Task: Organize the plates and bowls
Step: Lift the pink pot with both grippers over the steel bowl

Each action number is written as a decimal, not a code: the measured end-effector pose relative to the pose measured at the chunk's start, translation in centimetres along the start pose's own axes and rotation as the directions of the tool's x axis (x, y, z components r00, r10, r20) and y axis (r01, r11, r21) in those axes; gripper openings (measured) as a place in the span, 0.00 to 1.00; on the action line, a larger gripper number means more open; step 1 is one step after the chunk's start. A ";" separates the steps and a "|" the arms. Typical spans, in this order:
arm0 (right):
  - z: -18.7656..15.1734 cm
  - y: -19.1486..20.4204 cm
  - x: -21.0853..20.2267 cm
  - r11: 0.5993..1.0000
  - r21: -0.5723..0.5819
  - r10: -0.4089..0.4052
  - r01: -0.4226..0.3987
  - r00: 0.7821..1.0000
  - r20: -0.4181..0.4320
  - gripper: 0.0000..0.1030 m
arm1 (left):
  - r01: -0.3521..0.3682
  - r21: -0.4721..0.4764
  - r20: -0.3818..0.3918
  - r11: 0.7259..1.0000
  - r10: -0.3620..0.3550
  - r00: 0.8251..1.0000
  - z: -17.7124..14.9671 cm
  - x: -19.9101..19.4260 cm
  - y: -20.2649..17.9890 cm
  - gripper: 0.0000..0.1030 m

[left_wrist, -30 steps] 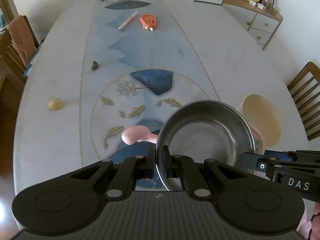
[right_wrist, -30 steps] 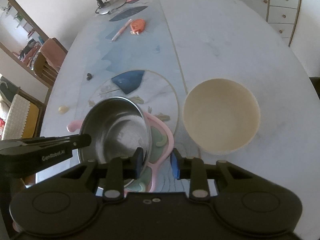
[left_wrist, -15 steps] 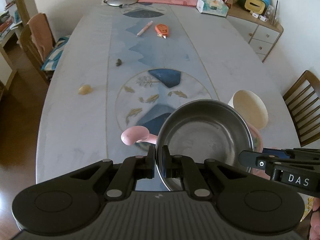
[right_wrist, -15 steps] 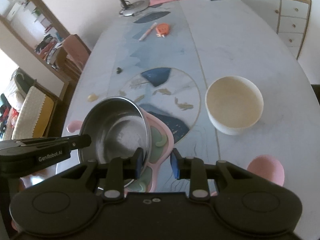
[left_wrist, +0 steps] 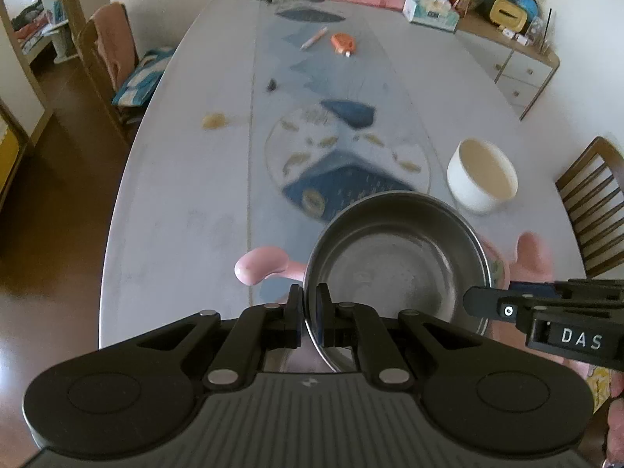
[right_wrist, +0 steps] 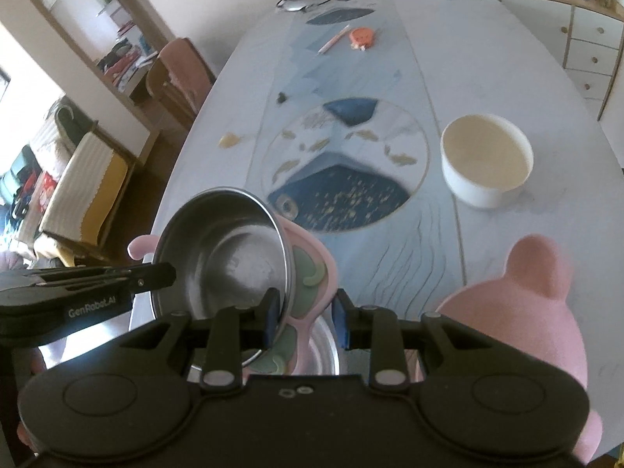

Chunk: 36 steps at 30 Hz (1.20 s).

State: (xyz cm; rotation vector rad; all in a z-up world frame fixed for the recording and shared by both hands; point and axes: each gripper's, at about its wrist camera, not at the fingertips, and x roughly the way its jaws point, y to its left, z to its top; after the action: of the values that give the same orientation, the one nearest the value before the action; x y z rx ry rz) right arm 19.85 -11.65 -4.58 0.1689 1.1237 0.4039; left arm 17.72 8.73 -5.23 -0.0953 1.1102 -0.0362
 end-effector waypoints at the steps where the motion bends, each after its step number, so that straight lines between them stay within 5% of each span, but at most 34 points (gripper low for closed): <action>1: -0.4 0.2 0.1 1.000 -0.006 0.003 -0.003 1.000 -0.009 0.28 | -0.003 -0.004 -0.007 1.000 0.003 1.000 -0.6 0.0 0.2 0.05; 13: -4.3 0.8 2.1 1.000 -0.008 -0.008 0.007 0.993 -0.118 0.27 | -0.034 -0.011 -0.084 0.999 0.033 0.996 -5.7 0.6 0.9 0.05; 36: -5.2 0.6 5.9 0.997 -0.022 -0.076 0.073 0.978 -0.195 0.26 | -0.072 0.065 -0.129 0.995 0.079 0.988 -7.3 3.5 0.2 0.05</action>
State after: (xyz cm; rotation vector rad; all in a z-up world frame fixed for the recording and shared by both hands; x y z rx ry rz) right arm 17.19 -9.12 -11.56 0.0740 1.3164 0.3675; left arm 12.69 8.19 -11.59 0.0037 1.2426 -0.0083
